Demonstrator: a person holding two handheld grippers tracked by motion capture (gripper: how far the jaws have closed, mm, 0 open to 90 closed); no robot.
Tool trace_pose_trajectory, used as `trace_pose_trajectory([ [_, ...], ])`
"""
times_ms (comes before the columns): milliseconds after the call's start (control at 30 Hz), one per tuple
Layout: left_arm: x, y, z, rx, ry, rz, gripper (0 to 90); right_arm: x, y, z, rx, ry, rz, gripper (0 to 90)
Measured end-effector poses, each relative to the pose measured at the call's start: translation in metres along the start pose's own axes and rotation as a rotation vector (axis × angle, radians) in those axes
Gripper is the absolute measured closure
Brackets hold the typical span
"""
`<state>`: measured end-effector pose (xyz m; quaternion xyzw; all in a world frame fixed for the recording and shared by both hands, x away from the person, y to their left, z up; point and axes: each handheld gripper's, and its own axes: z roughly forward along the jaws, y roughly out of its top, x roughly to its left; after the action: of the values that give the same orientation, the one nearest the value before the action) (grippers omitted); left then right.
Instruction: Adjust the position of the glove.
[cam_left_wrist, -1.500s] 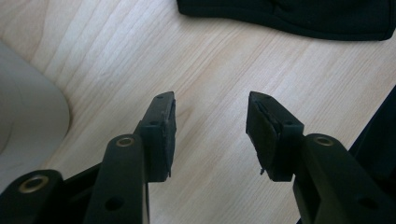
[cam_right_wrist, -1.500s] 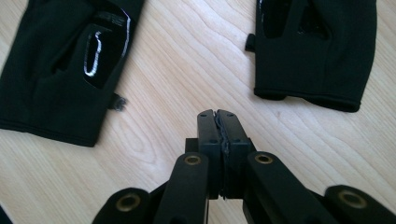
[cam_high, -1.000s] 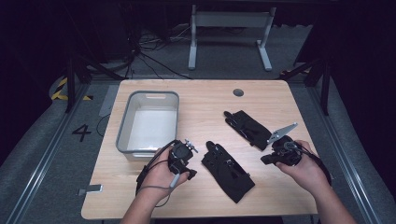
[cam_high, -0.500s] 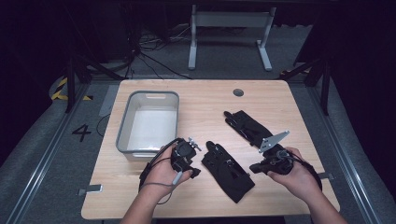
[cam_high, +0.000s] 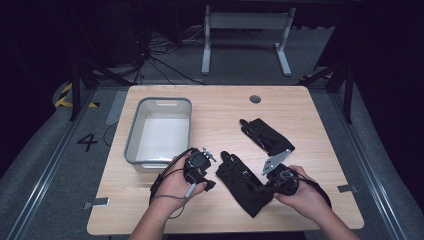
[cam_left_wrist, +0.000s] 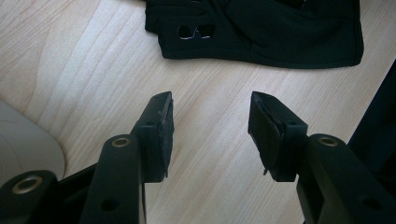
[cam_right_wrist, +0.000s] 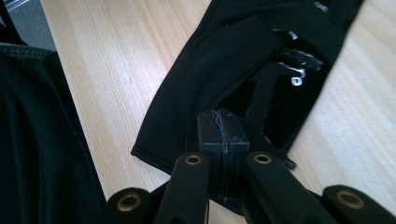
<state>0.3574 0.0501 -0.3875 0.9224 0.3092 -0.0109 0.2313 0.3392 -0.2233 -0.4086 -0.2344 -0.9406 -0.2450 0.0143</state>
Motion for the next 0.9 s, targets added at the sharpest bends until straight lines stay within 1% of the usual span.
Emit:
trace_pose_trajectory([
  [33, 0.0, 0.0, 0.0, 0.0, 0.0, 0.0, 51.3, 0.001, 0.0, 0.005, 0.011, 0.008, -0.01, 90.0],
  [300, 0.0, 0.0, 0.002, 0.002, -0.008, 0.0, 50.9, 0.006, 0.002, 0.019, 0.042, 0.022, -0.024, 90.0],
  [400, 0.0, 0.0, 0.002, -0.002, -0.019, 0.002, 50.7, 0.005, 0.002, 0.024, 0.057, 0.02, -0.029, 90.0],
  [467, 0.0, 0.0, 0.002, -0.001, -0.018, 0.003, 50.7, 0.004, 0.001, 0.027, 0.062, 0.019, -0.027, 90.0],
  [567, -0.001, 0.0, 0.002, 0.0, -0.021, 0.002, 50.5, 0.003, 0.0, 0.027, 0.058, 0.024, -0.019, 90.0],
  [767, -0.001, 0.0, 0.002, 0.0, -0.019, 0.003, 50.1, 0.004, 0.0, 0.027, 0.058, 0.018, -0.022, 90.0],
  [900, -0.001, 0.0, 0.002, -0.002, -0.02, 0.003, 49.8, 0.001, -0.001, 0.026, 0.062, 0.008, -0.019, 90.0],
])
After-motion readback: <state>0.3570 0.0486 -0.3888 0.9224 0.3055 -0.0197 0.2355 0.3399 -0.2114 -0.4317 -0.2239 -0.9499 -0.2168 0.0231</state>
